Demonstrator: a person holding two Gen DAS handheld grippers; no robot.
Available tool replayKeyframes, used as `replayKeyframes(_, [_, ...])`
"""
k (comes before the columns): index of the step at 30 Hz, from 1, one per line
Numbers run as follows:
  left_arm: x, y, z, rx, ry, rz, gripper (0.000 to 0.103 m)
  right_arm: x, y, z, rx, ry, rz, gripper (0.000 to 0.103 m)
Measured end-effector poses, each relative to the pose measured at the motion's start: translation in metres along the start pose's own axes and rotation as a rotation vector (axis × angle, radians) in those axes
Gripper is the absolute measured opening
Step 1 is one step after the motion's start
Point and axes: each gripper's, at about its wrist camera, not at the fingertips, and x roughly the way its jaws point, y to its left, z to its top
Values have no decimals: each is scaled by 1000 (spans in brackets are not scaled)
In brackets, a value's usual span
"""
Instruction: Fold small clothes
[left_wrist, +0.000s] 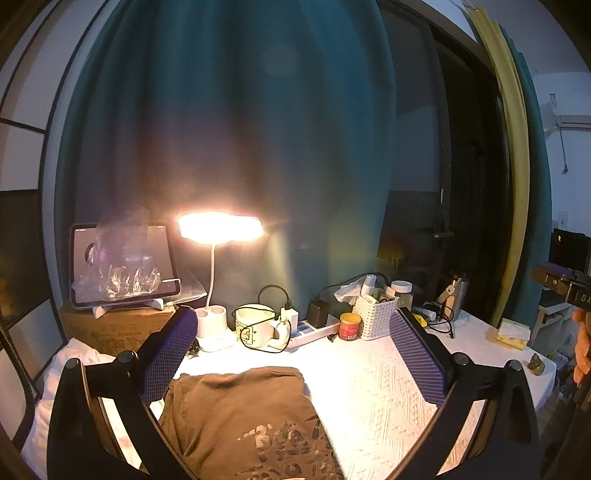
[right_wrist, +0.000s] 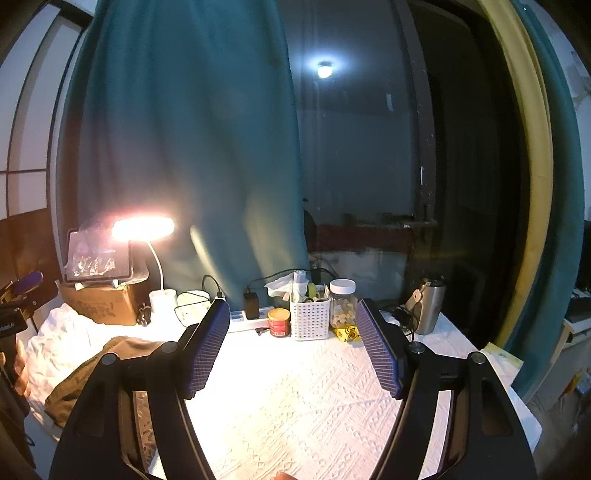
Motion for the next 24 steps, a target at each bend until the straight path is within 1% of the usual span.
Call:
replayKeyframes(14, [0,1,0,-12,9,-8,102,-2,1,-1,-1,-5,-1,74])
replayKeyframes(24, [-2,2,1,-27,-9,-10,102,0,1,-2,2,0,4,74])
